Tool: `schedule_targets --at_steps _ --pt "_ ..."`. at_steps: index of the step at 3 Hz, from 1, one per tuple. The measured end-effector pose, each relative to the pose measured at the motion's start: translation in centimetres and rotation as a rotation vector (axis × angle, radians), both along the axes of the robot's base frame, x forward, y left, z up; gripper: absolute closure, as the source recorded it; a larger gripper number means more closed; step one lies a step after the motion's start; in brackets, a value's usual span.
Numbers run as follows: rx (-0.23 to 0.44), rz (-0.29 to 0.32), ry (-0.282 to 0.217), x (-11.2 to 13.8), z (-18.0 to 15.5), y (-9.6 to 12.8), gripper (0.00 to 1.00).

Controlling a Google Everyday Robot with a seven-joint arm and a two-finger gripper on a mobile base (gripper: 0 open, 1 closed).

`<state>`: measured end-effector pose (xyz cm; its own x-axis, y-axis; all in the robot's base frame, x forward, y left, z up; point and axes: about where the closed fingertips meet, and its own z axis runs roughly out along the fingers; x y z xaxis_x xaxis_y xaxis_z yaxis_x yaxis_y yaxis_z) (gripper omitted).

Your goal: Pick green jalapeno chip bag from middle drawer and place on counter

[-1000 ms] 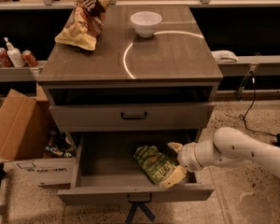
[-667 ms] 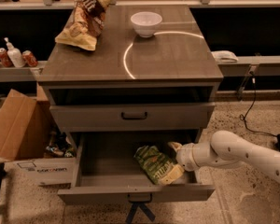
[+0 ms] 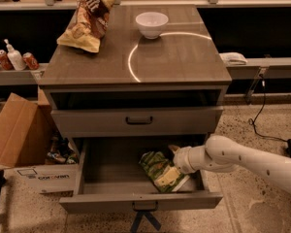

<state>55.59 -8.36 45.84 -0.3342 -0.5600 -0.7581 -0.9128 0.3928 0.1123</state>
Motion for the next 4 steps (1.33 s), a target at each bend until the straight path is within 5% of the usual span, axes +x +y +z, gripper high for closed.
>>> schedule_targets --at_steps 4 --pt "-0.023 -0.119 0.007 4.2 -6.9 0.9 0.0"
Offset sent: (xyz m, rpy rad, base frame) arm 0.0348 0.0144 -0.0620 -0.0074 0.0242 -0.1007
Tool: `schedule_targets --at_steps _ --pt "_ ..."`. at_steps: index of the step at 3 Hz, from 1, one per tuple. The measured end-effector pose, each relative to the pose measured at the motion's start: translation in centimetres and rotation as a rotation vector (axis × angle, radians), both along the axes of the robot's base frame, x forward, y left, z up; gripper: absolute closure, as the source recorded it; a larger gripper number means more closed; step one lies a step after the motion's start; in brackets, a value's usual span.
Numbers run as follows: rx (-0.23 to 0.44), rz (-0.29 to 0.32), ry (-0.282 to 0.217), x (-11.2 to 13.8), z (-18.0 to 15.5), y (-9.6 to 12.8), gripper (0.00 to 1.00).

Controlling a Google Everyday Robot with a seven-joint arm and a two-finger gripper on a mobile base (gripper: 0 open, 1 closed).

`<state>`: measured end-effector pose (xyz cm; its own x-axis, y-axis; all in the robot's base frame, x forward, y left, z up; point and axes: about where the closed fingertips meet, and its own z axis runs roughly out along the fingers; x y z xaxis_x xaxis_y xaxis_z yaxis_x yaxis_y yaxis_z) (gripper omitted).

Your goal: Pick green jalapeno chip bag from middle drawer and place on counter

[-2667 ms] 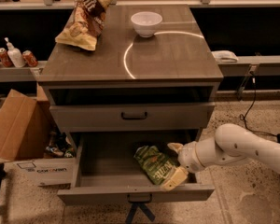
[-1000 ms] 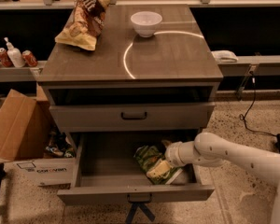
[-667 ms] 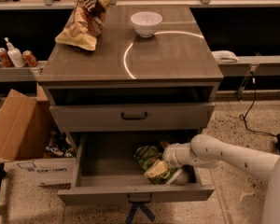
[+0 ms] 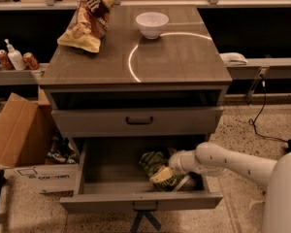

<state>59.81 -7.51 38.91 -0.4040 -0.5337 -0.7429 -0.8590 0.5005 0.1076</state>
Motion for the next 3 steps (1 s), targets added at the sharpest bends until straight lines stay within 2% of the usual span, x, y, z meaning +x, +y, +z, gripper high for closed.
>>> schedule_targets --at_steps 1,2,3 --pt "-0.001 -0.01 0.002 0.8 -1.1 0.2 0.0" --pt "0.002 -0.003 0.007 1.3 -2.2 0.5 0.19" --pt "0.01 0.006 0.007 1.4 -2.6 0.9 0.42"
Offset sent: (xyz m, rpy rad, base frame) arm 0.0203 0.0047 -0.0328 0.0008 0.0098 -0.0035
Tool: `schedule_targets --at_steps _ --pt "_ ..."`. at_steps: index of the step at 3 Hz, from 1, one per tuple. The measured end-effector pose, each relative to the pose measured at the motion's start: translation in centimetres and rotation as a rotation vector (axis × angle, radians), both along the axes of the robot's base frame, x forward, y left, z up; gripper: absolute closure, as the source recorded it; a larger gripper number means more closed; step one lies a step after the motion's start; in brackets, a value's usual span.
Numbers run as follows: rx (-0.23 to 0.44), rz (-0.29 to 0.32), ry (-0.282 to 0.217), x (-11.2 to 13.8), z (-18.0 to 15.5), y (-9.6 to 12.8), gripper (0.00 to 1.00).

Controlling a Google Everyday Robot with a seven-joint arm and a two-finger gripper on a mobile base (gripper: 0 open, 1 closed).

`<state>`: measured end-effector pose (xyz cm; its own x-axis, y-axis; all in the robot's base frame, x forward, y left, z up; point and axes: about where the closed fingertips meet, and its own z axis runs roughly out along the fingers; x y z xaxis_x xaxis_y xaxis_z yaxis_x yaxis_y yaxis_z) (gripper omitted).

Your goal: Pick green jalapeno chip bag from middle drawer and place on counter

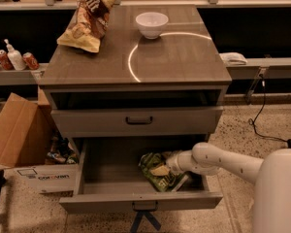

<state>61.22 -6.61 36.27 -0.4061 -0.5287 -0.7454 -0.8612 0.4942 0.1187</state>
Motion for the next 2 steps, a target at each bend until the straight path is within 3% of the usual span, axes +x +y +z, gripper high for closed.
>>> schedule_targets --at_steps 2 --pt "0.052 0.04 -0.067 -1.0 3.1 0.3 0.88"
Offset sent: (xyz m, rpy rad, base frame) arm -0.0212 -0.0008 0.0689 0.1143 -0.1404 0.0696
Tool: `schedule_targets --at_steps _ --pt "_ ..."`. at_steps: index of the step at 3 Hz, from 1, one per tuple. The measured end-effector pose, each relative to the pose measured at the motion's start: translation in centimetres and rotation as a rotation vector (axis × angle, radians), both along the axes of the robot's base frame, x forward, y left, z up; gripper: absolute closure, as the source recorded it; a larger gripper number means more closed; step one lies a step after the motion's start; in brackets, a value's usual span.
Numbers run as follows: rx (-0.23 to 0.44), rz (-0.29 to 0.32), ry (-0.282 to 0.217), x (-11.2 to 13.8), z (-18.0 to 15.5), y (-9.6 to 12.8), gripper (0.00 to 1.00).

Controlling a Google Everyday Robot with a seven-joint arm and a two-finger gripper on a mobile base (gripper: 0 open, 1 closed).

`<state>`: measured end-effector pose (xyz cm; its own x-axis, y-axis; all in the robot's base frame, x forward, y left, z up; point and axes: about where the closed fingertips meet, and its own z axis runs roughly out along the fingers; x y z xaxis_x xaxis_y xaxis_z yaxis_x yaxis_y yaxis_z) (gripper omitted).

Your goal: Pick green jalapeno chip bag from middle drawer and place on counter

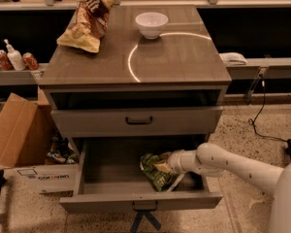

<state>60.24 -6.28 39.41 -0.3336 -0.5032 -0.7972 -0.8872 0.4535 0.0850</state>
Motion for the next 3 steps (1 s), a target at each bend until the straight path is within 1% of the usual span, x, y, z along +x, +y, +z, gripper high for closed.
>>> schedule_targets --at_steps 1,2,3 --pt "0.076 0.072 -0.082 -2.0 4.6 -0.3 1.0" --pt "0.134 0.161 -0.137 -5.3 9.0 -1.1 1.0" --pt "0.164 0.215 -0.181 -7.7 12.7 -2.6 1.0"
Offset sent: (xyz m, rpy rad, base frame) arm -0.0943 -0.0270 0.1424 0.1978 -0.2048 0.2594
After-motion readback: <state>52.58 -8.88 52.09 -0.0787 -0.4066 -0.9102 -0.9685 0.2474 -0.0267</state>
